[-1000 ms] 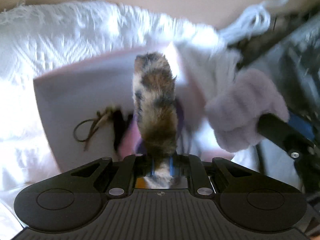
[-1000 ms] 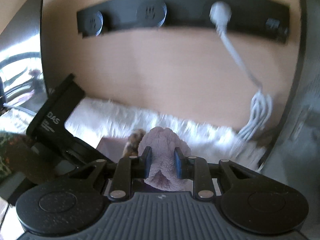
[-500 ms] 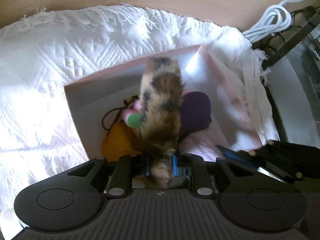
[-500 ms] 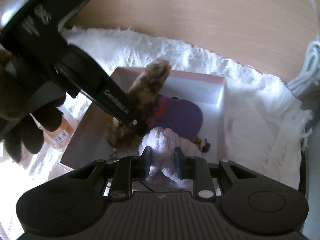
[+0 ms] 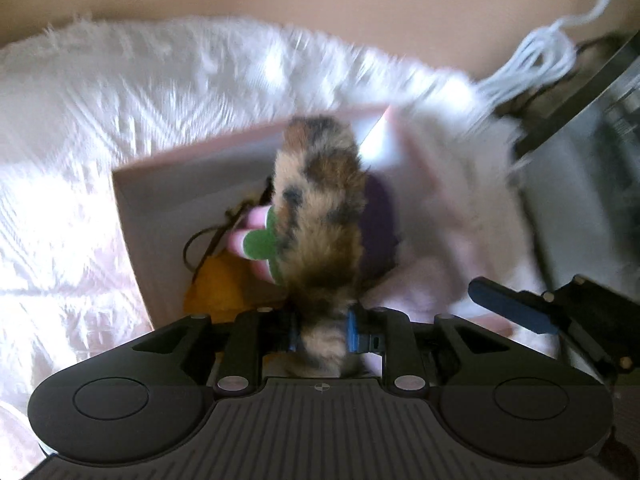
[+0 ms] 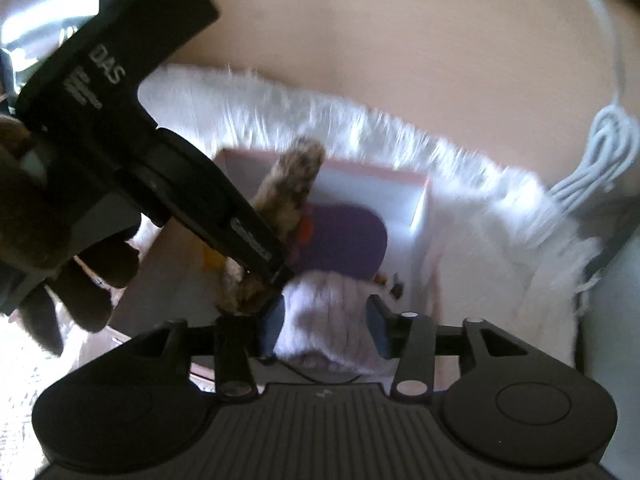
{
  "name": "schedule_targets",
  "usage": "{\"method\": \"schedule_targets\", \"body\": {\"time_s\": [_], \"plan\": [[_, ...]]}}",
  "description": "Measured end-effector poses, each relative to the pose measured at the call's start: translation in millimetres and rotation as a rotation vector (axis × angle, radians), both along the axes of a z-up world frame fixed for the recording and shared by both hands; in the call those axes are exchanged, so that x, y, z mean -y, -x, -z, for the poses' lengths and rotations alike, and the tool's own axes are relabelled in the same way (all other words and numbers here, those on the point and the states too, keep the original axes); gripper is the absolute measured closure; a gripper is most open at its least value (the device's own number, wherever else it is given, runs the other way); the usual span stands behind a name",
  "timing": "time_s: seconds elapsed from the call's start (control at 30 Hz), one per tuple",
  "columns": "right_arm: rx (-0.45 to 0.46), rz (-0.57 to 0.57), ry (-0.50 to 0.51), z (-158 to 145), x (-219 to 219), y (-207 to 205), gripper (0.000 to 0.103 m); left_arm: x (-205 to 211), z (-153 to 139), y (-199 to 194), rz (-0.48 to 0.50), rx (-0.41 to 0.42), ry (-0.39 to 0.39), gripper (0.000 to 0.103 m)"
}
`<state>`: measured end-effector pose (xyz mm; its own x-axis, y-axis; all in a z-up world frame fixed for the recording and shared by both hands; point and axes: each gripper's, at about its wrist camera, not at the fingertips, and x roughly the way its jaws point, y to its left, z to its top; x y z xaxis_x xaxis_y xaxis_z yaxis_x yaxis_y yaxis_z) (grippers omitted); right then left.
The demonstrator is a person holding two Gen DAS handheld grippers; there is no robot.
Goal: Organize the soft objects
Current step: 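Lower the fur tail and headband into the pink box and open both tools, then move the left tool to the white tissue while the right tool reaches the pink cloth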
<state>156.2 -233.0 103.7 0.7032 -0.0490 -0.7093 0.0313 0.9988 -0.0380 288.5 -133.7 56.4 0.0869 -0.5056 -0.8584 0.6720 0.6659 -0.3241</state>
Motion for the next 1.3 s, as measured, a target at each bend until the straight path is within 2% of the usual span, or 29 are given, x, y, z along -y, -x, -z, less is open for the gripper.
{"method": "schedule_targets", "body": {"time_s": [0.1,0.23,0.3,0.43,0.63,0.77,0.97,1.17,1.3], "plan": [[0.080,0.025,-0.005,-16,6,26,0.050,-26,-25,2,-0.032,0.020,0.147,0.078],[0.150,0.093,-0.035,-32,14,57,0.049,-70,-55,6,-0.186,0.091,0.345,0.079],[0.163,0.101,-0.049,-36,13,65,0.049,-88,-64,10,-0.251,0.105,0.391,0.079],[0.158,0.071,-0.058,-38,4,68,0.049,-99,-68,30,-0.257,0.132,0.348,0.079],[0.118,0.003,-0.076,-26,-11,51,0.049,-114,-59,87,-0.240,0.256,0.284,0.079],[0.144,-0.012,-0.108,-28,-25,43,0.049,-145,-51,122,-0.269,0.345,0.219,0.078],[0.187,-0.061,-0.147,-39,-62,36,0.049,-221,-45,143,-0.413,0.435,0.114,0.078],[0.187,-0.146,-0.080,-47,-110,32,0.049,-316,-44,134,-0.622,0.483,0.106,0.079],[0.159,-0.167,-0.105,-49,-141,29,0.047,-378,-43,113,-0.721,0.484,0.090,0.079]]}}
